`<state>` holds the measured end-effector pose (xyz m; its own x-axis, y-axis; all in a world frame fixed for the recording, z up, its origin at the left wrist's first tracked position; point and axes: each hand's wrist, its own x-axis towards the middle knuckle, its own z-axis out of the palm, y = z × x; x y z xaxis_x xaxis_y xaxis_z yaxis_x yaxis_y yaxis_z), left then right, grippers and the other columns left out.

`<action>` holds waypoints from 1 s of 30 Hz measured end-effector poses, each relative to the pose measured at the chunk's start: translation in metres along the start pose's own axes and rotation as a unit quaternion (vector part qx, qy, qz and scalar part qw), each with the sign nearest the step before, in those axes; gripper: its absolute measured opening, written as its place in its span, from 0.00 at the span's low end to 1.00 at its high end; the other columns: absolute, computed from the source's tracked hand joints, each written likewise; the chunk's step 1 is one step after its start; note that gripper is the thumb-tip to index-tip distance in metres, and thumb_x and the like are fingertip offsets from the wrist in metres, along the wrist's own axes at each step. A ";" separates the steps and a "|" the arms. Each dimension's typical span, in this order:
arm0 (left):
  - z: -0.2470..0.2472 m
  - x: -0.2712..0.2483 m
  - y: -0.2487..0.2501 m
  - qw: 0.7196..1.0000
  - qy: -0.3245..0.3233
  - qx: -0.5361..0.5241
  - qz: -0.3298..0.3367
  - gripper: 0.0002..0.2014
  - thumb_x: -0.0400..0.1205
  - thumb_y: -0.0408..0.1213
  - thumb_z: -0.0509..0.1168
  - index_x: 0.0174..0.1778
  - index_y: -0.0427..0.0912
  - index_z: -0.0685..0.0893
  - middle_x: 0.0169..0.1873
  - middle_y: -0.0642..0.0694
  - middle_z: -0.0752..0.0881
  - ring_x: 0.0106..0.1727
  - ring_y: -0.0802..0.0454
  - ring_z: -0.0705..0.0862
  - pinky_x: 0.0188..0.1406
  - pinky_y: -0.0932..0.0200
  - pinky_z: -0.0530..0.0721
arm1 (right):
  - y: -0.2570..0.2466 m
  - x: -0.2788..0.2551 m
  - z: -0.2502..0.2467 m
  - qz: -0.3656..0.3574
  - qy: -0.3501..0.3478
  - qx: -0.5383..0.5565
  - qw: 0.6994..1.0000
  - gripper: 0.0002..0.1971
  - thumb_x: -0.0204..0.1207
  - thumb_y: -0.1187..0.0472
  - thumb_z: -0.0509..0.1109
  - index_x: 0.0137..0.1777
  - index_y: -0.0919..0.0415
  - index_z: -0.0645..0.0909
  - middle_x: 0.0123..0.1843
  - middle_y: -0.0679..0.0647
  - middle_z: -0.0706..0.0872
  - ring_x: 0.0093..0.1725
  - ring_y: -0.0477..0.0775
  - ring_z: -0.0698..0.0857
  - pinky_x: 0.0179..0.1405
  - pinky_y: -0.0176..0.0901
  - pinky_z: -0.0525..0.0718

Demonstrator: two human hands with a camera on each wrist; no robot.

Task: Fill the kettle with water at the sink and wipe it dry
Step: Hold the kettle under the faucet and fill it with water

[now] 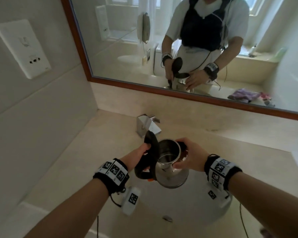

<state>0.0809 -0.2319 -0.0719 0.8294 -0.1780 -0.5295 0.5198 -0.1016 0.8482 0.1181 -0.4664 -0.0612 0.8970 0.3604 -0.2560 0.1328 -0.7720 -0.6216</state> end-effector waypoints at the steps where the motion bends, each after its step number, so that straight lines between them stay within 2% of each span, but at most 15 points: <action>1: 0.005 0.008 -0.005 1.000 0.004 -0.014 -0.006 0.36 0.60 0.66 0.61 0.53 0.39 0.82 0.46 0.36 0.87 0.49 0.40 0.85 0.64 0.41 0.81 | 0.006 0.004 -0.001 0.004 -0.013 -0.004 1.000 0.45 0.51 0.43 0.84 0.68 0.45 0.68 0.54 0.40 0.82 0.48 0.42 0.82 0.43 0.31 0.80; 3: 0.008 0.024 -0.015 0.998 0.025 -0.045 -0.022 0.39 0.61 0.63 0.63 0.59 0.34 0.82 0.49 0.34 0.87 0.50 0.37 0.86 0.58 0.44 0.83 | 0.014 0.016 0.002 0.017 -0.041 -0.014 0.999 0.42 0.56 0.46 0.85 0.69 0.46 0.67 0.55 0.40 0.79 0.53 0.44 0.81 0.44 0.29 0.80; 5: 0.005 0.046 -0.031 0.995 0.053 -0.073 -0.043 0.44 0.60 0.61 0.66 0.64 0.31 0.81 0.56 0.29 0.87 0.56 0.31 0.86 0.59 0.44 0.84 | 0.023 0.032 0.008 0.024 -0.068 -0.012 0.997 0.46 0.54 0.45 0.85 0.71 0.47 0.66 0.61 0.43 0.80 0.60 0.49 0.82 0.57 0.42 0.85; 7: 0.002 0.068 -0.051 0.990 0.078 -0.100 -0.057 0.45 0.59 0.60 0.70 0.67 0.31 0.81 0.61 0.26 0.84 0.61 0.27 0.84 0.66 0.36 0.82 | 0.031 0.048 0.015 0.033 -0.092 -0.016 0.995 0.50 0.51 0.42 0.84 0.73 0.47 0.64 0.66 0.47 0.79 0.65 0.52 0.81 0.65 0.52 0.83; 9: -0.002 0.083 -0.059 0.986 0.090 -0.128 -0.065 0.44 0.61 0.58 0.71 0.69 0.33 0.80 0.63 0.27 0.84 0.63 0.29 0.83 0.70 0.33 0.78 | 0.033 0.062 0.019 0.038 -0.109 -0.028 0.993 0.50 0.52 0.42 0.83 0.75 0.48 0.63 0.70 0.47 0.77 0.68 0.53 0.79 0.67 0.54 0.81; 11: -0.004 0.091 -0.055 0.982 0.097 -0.148 -0.061 0.41 0.67 0.55 0.71 0.71 0.30 0.78 0.65 0.25 0.81 0.65 0.29 0.82 0.70 0.36 0.78 | 0.034 0.075 0.023 0.029 -0.111 -0.047 0.992 0.49 0.57 0.45 0.84 0.76 0.50 0.63 0.72 0.48 0.75 0.70 0.54 0.77 0.70 0.53 0.78; 13: -0.006 0.096 -0.050 0.981 0.102 -0.152 -0.066 0.35 0.75 0.51 0.67 0.72 0.28 0.77 0.66 0.24 0.80 0.64 0.29 0.82 0.66 0.40 0.79 | 0.036 0.089 0.026 0.027 -0.120 -0.054 0.991 0.48 0.60 0.46 0.83 0.77 0.52 0.62 0.73 0.49 0.74 0.71 0.55 0.76 0.72 0.52 0.76; 14: -0.006 0.098 -0.048 0.981 0.102 -0.152 -0.071 0.34 0.75 0.51 0.66 0.71 0.28 0.77 0.66 0.25 0.81 0.63 0.29 0.82 0.65 0.41 0.80 | 0.037 0.093 0.027 0.032 -0.126 -0.050 0.990 0.48 0.60 0.47 0.83 0.78 0.52 0.62 0.74 0.49 0.74 0.72 0.55 0.75 0.73 0.53 0.75; 16: -0.008 0.105 -0.046 0.980 0.084 -0.160 -0.082 0.33 0.76 0.52 0.64 0.68 0.28 0.78 0.61 0.27 0.83 0.58 0.30 0.83 0.56 0.46 0.83 | 0.041 0.106 0.027 0.037 -0.139 -0.040 0.989 0.49 0.60 0.48 0.83 0.78 0.51 0.61 0.74 0.50 0.74 0.72 0.56 0.76 0.72 0.54 0.76; 18: -0.011 0.110 -0.047 0.980 0.077 -0.165 -0.087 0.25 0.83 0.49 0.60 0.66 0.31 0.79 0.55 0.31 0.83 0.50 0.37 0.84 0.48 0.51 0.83 | 0.042 0.113 0.029 0.034 -0.153 -0.035 0.987 0.49 0.60 0.48 0.84 0.78 0.52 0.60 0.74 0.51 0.74 0.71 0.57 0.76 0.71 0.54 0.76; 19: -0.014 0.113 -0.051 0.978 0.080 -0.169 -0.092 0.23 0.85 0.48 0.59 0.65 0.32 0.80 0.55 0.32 0.84 0.49 0.39 0.84 0.47 0.52 0.83 | 0.040 0.115 0.029 0.031 -0.159 -0.038 0.986 0.48 0.61 0.48 0.83 0.78 0.52 0.60 0.74 0.52 0.74 0.72 0.57 0.76 0.72 0.53 0.76; 22: -0.020 0.116 -0.056 0.976 0.083 -0.163 -0.120 0.20 0.85 0.49 0.57 0.57 0.35 0.84 0.56 0.31 0.86 0.53 0.36 0.84 0.53 0.49 0.83 | 0.035 0.119 0.030 0.012 -0.165 -0.038 0.985 0.43 0.66 0.54 0.81 0.79 0.56 0.63 0.75 0.54 0.74 0.73 0.58 0.75 0.70 0.46 0.73; 23: -0.021 0.116 -0.056 0.975 0.081 -0.163 -0.126 0.20 0.86 0.48 0.55 0.54 0.35 0.84 0.53 0.31 0.86 0.51 0.36 0.85 0.52 0.49 0.83 | 0.034 0.120 0.031 0.012 -0.162 -0.031 0.986 0.42 0.67 0.55 0.81 0.78 0.57 0.64 0.75 0.54 0.74 0.73 0.58 0.75 0.69 0.44 0.73; 27: -0.022 0.116 -0.051 0.976 0.080 -0.153 -0.131 0.19 0.87 0.46 0.52 0.42 0.36 0.82 0.36 0.38 0.84 0.35 0.44 0.82 0.35 0.57 0.80 | 0.033 0.121 0.029 0.009 -0.167 -0.013 0.986 0.43 0.65 0.57 0.83 0.78 0.57 0.64 0.75 0.54 0.75 0.73 0.57 0.75 0.72 0.48 0.74; 30: -0.020 0.117 -0.051 0.976 0.093 -0.156 -0.121 0.18 0.87 0.44 0.54 0.38 0.37 0.81 0.29 0.40 0.84 0.33 0.44 0.81 0.36 0.55 0.78 | 0.038 0.127 0.023 0.020 -0.173 -0.009 0.985 0.41 0.69 0.52 0.80 0.79 0.56 0.64 0.74 0.52 0.75 0.74 0.55 0.75 0.71 0.44 0.74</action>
<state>0.1555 -0.2275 -0.1766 0.6829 -0.0023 -0.7305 0.7176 0.1888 0.6704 0.2272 -0.4383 -0.1341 0.7049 0.4845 -0.5181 0.1106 -0.7965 -0.5944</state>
